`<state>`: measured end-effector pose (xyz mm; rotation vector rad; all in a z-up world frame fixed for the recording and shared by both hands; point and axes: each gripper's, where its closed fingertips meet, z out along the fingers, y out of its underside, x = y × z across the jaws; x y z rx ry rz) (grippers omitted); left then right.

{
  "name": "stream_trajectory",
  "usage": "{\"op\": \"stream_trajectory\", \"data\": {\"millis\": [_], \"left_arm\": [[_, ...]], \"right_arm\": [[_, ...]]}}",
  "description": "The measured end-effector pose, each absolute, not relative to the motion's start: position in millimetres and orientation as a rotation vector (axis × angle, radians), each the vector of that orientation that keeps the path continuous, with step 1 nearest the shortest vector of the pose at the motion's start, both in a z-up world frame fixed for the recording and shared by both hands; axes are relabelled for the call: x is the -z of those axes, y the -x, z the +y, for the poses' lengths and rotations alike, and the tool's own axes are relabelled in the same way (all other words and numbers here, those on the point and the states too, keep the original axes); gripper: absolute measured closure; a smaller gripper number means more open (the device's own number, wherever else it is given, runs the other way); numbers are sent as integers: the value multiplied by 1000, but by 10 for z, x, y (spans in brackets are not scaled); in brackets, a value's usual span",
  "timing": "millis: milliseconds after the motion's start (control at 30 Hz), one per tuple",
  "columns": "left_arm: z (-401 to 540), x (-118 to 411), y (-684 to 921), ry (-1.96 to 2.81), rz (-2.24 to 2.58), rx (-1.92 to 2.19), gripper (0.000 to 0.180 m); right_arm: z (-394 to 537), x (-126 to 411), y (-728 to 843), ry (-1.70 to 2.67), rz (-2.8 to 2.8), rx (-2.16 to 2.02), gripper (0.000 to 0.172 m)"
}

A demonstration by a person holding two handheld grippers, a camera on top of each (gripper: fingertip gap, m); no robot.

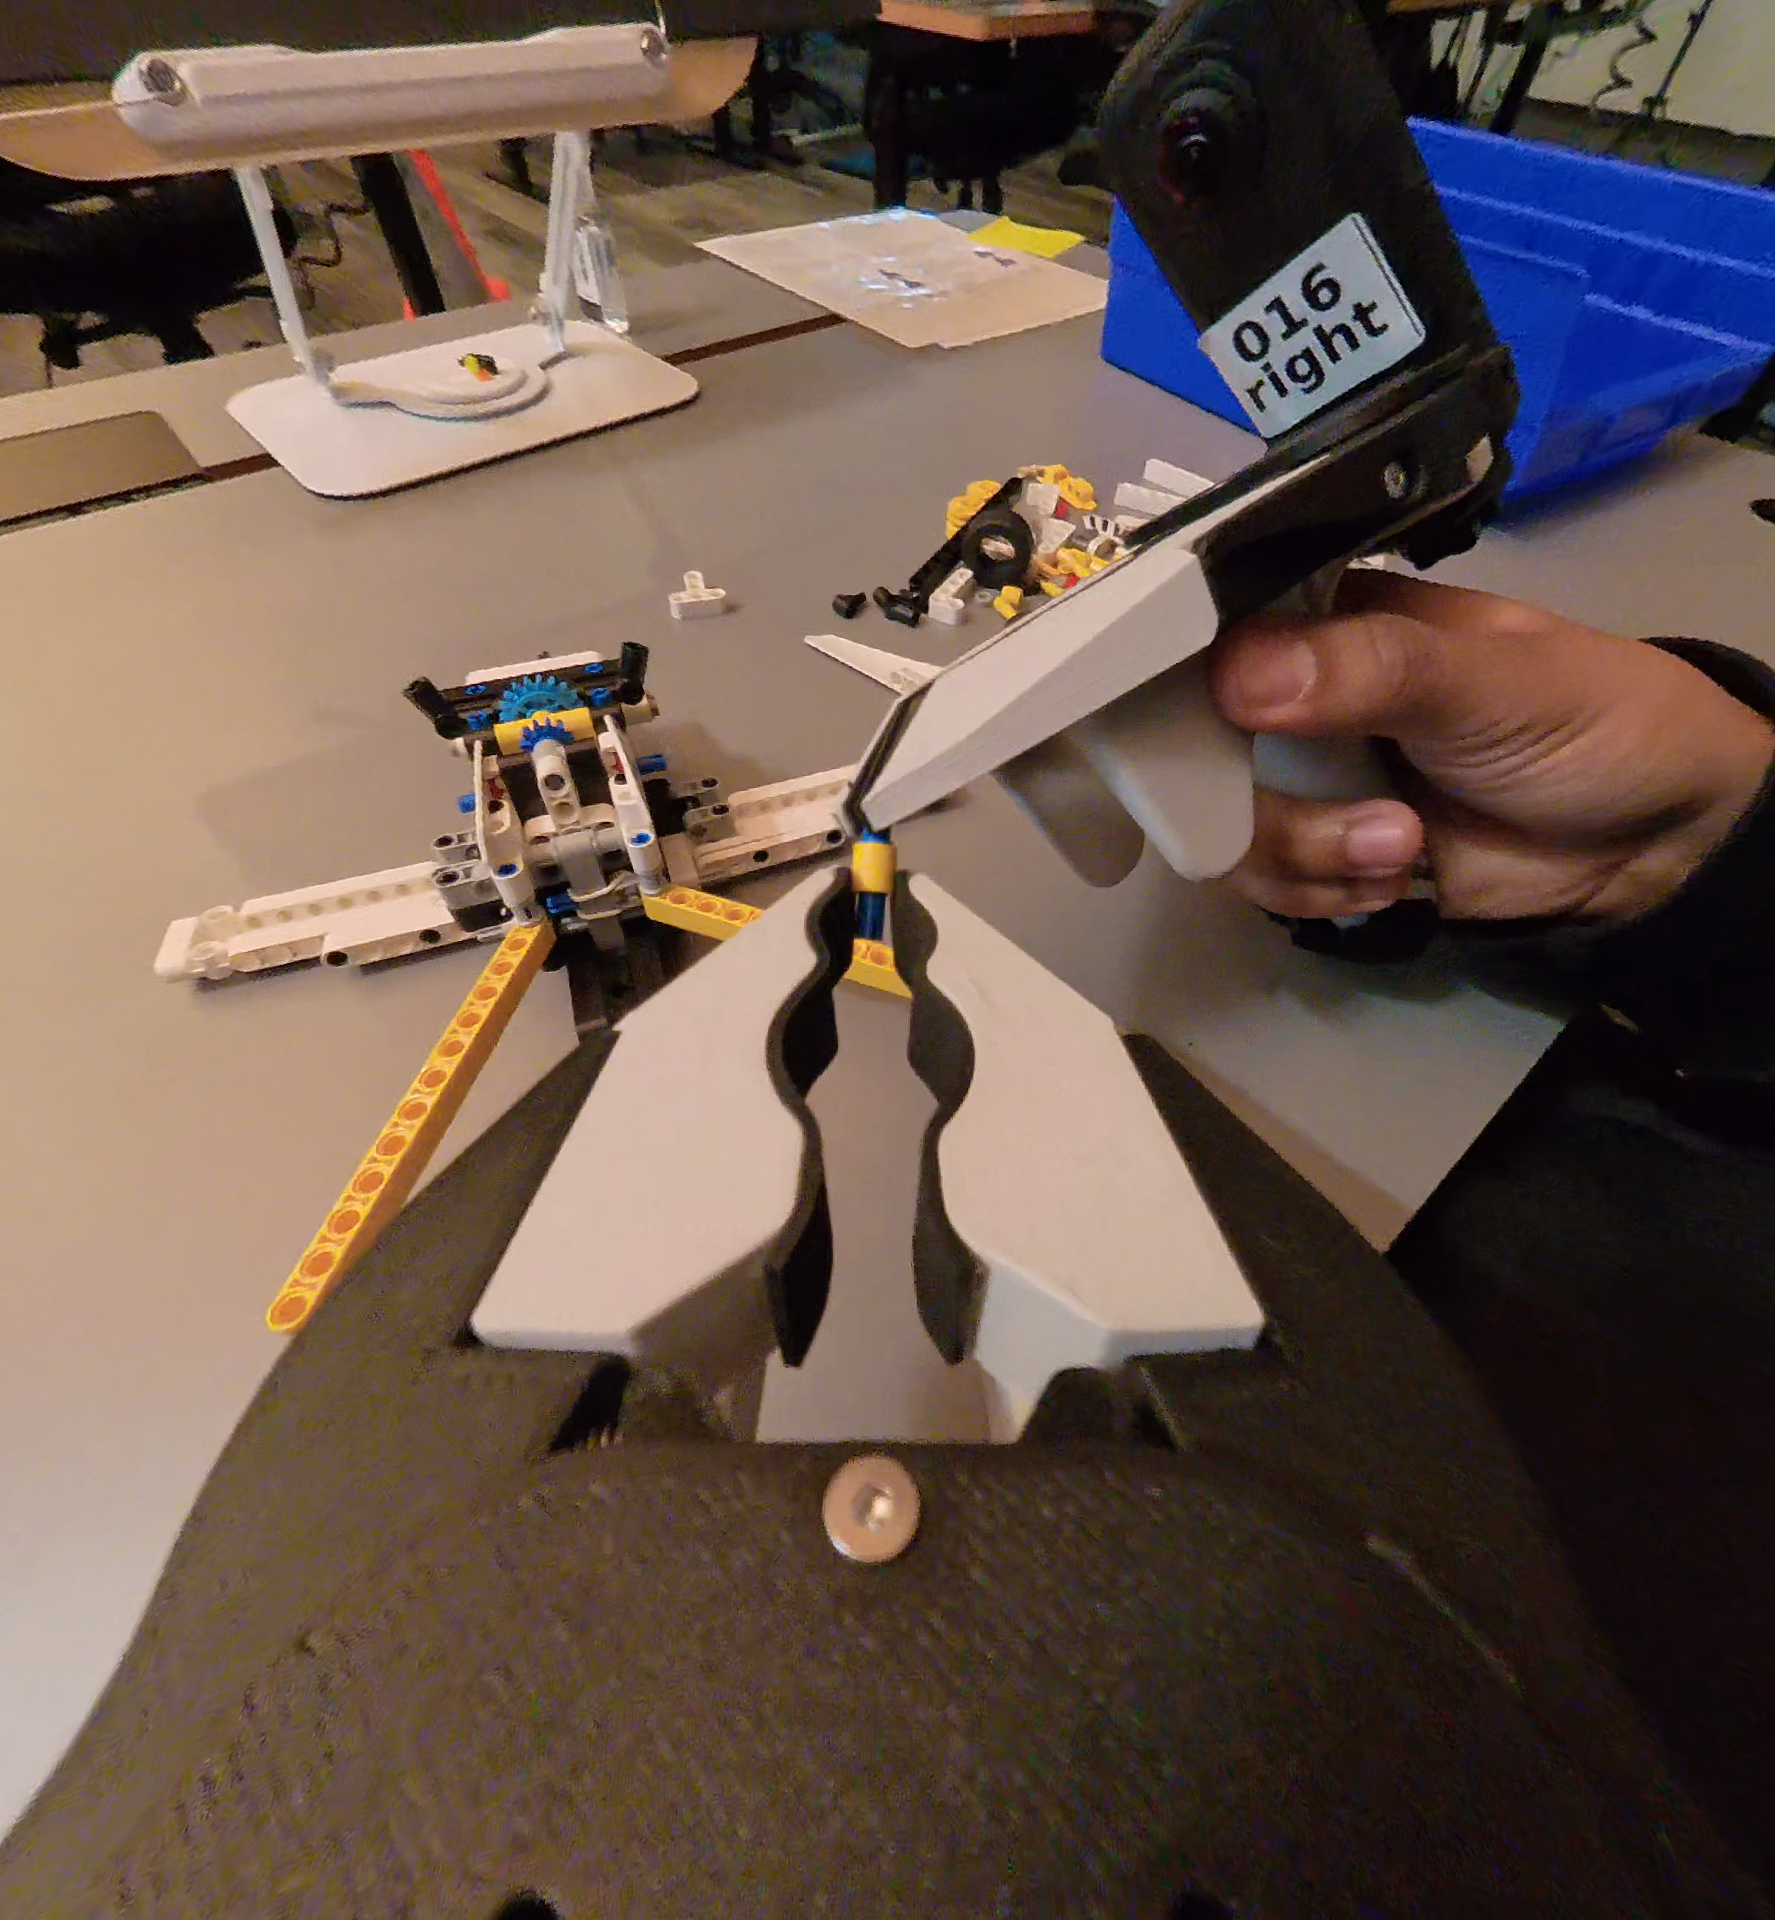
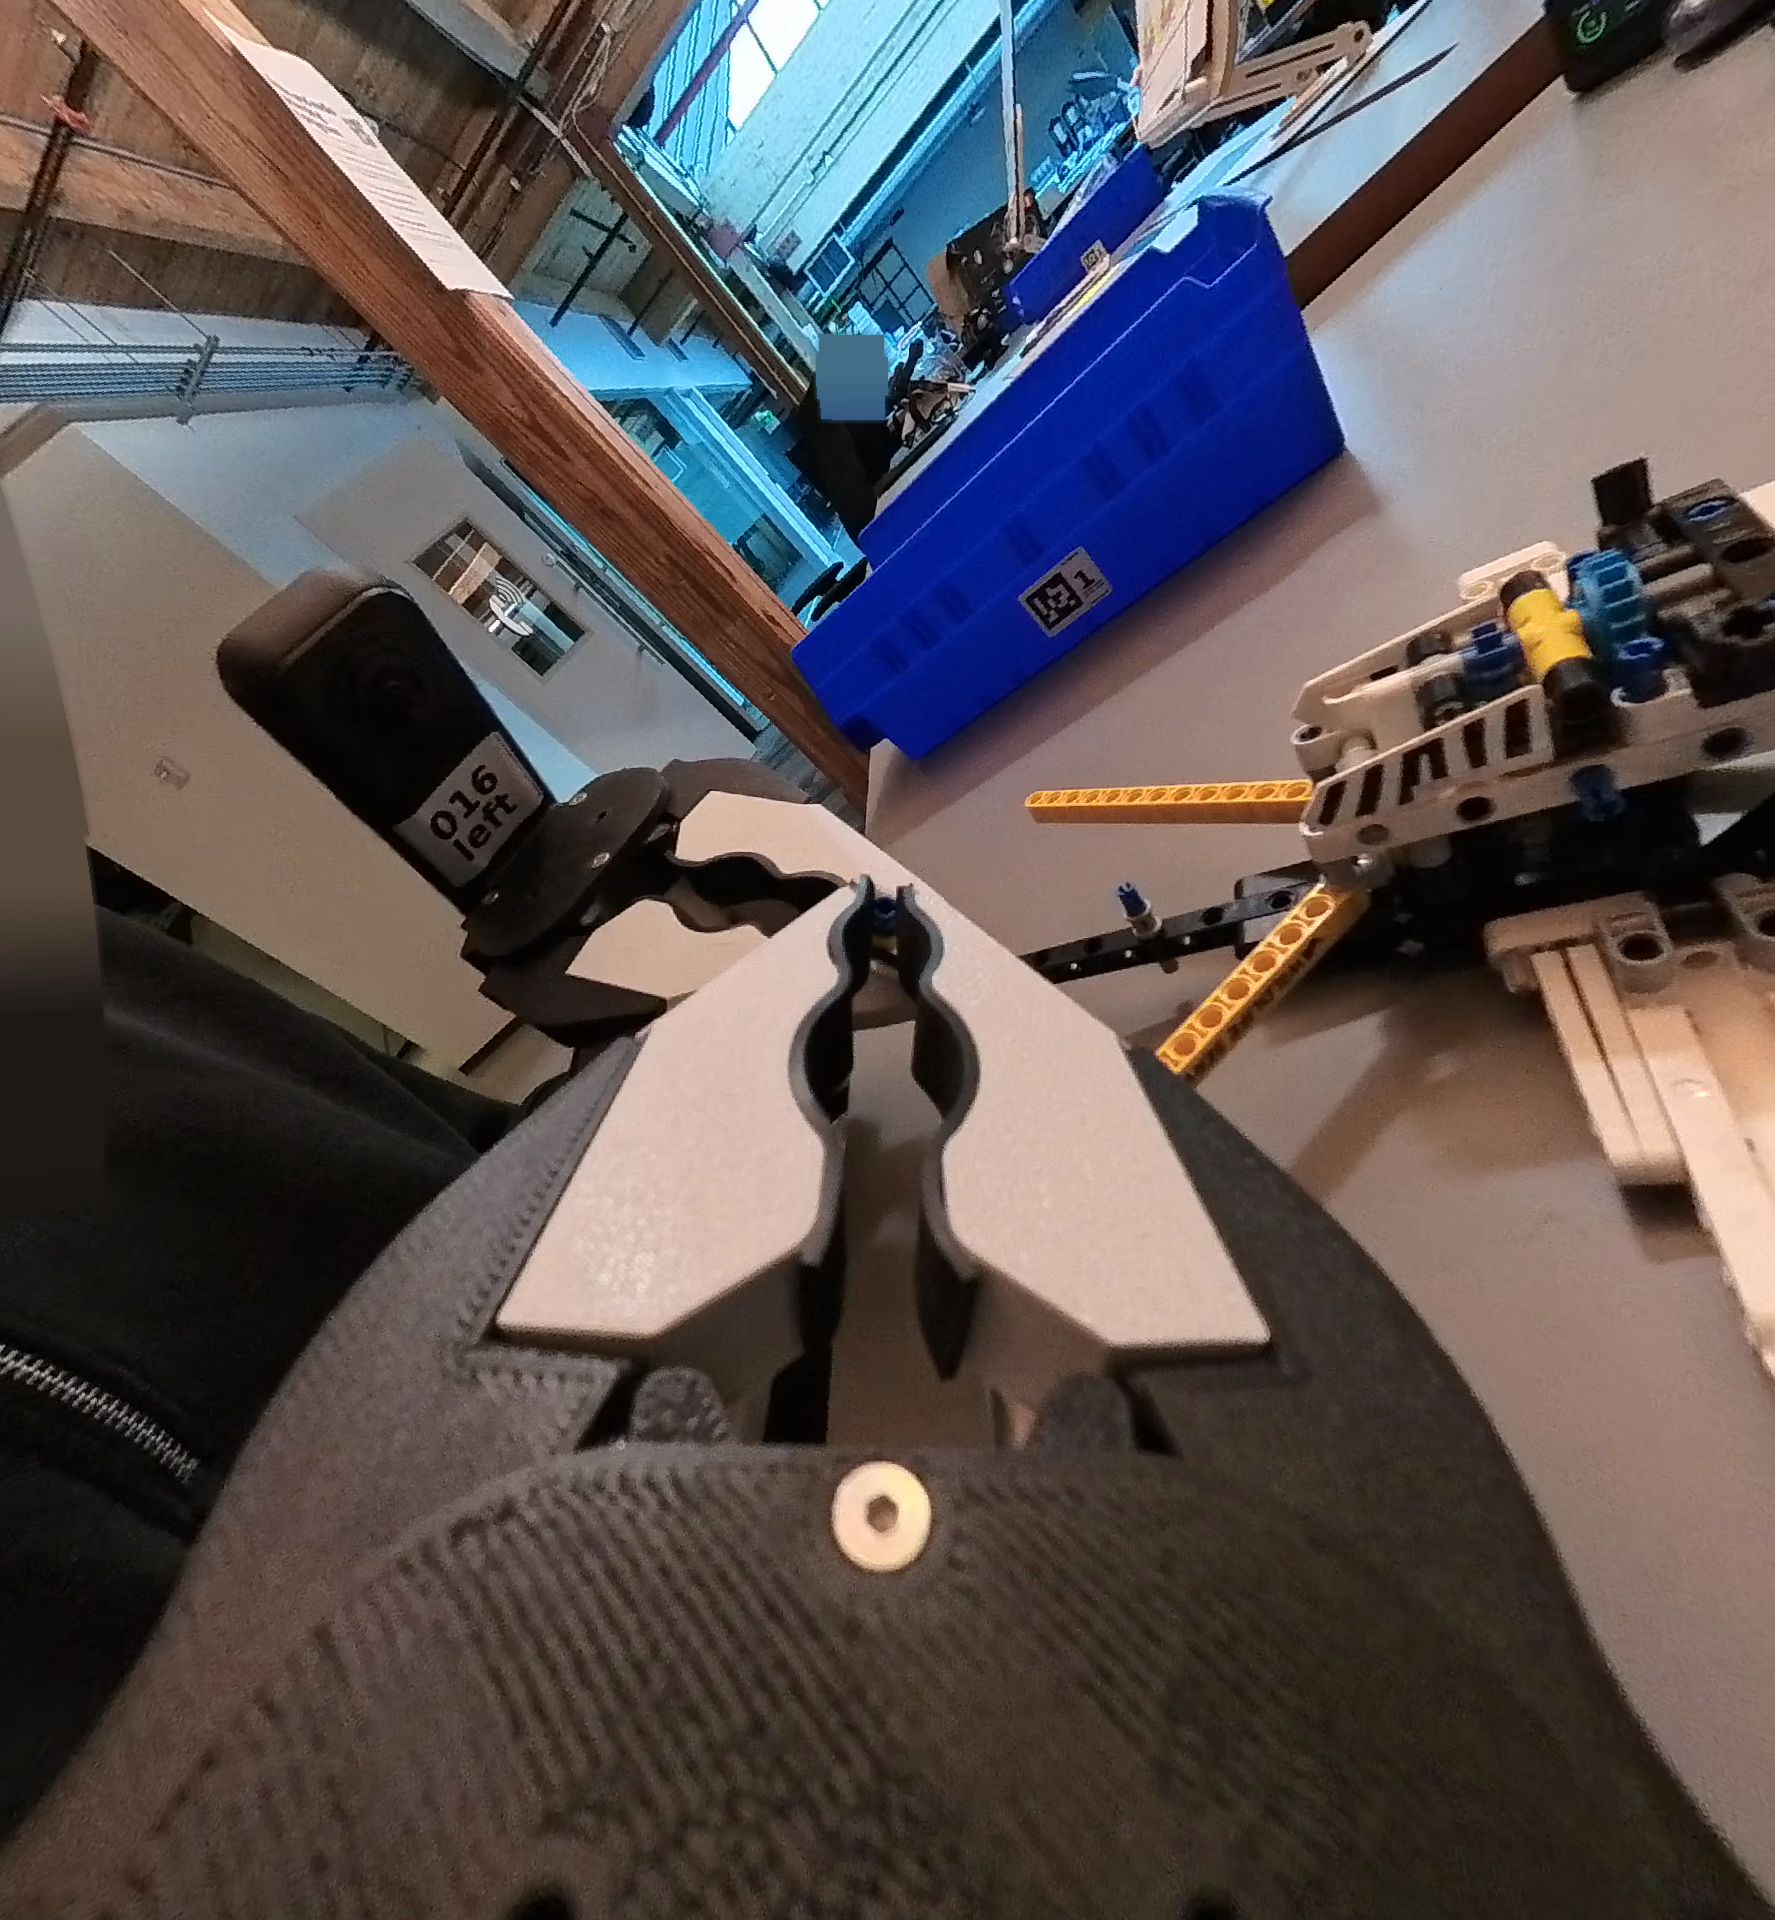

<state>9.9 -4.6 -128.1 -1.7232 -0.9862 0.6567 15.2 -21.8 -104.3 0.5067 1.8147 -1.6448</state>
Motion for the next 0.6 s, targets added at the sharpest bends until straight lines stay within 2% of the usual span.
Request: {"op": "stream_trajectory", "data": {"millis": [200, 600], "left_arm": [[-16, 1295, -73, 1730, -984, -654, 172], [-33, 1342, -53, 1767, -997, -692, 177]], "right_arm": [[-216, 1135, -144, -503, 1924, 1627, 170], [-212, 1142, -117, -525, 1929, 1646, 170]]}}
